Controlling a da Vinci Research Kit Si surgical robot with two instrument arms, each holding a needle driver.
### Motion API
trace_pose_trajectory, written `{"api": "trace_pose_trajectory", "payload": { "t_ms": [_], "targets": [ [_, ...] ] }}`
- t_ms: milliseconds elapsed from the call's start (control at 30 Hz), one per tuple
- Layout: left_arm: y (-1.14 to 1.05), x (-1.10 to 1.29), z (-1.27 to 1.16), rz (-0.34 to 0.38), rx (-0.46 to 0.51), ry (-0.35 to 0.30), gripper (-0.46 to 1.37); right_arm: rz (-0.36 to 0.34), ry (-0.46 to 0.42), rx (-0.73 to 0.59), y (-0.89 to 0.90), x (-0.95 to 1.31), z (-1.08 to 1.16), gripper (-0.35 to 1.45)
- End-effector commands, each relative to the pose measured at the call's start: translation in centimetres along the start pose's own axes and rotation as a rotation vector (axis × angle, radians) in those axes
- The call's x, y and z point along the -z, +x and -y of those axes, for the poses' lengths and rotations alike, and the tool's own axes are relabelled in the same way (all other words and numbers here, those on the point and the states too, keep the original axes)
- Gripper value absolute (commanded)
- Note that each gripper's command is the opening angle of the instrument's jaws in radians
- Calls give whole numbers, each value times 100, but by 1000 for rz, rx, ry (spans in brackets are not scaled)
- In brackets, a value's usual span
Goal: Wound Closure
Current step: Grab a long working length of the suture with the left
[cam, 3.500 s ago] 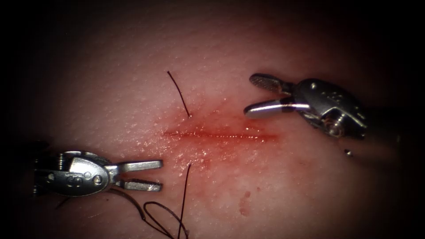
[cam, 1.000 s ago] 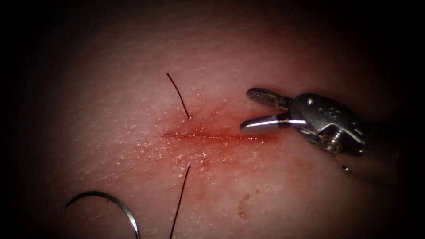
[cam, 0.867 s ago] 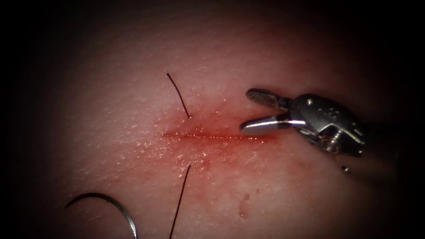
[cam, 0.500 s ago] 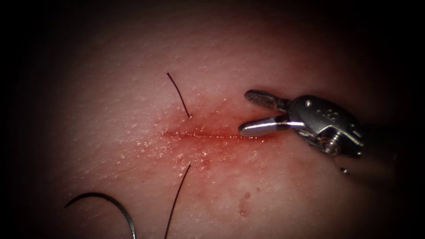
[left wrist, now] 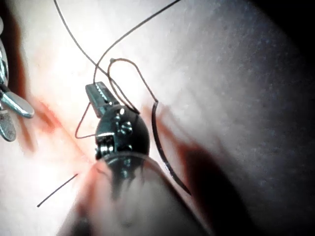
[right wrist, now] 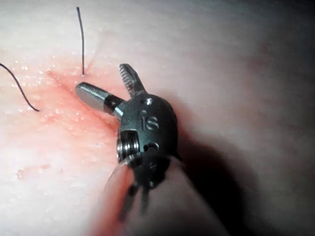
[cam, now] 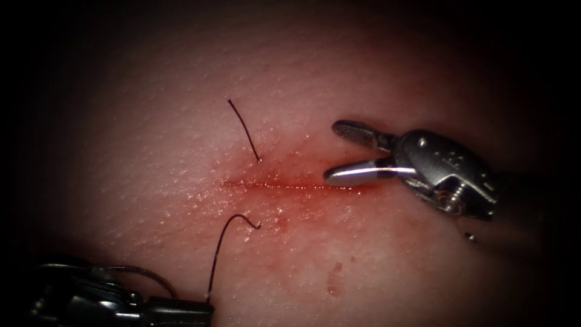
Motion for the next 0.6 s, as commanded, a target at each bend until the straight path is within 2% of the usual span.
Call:
{"api": "trace_pose_trajectory", "payload": {
  "t_ms": [33, 267, 467, 600],
  "targets": [
    [-1, 1, 5, 0, -6, 10, -35, 5, 31, 3, 0, -1, 1, 138],
    [-12, 6, 26, 4, -5, 58, -35, 37, 93, 47, -3, -11, 8, 137],
    [-28, 2, 32, -2, -8, 80, -35, 79, 106, 82, -9, -18, 12, 139],
    [-37, 0, 32, -3, -4, 80, -35, 78, 113, 85, -10, -19, 13, 139]
  ]
}}
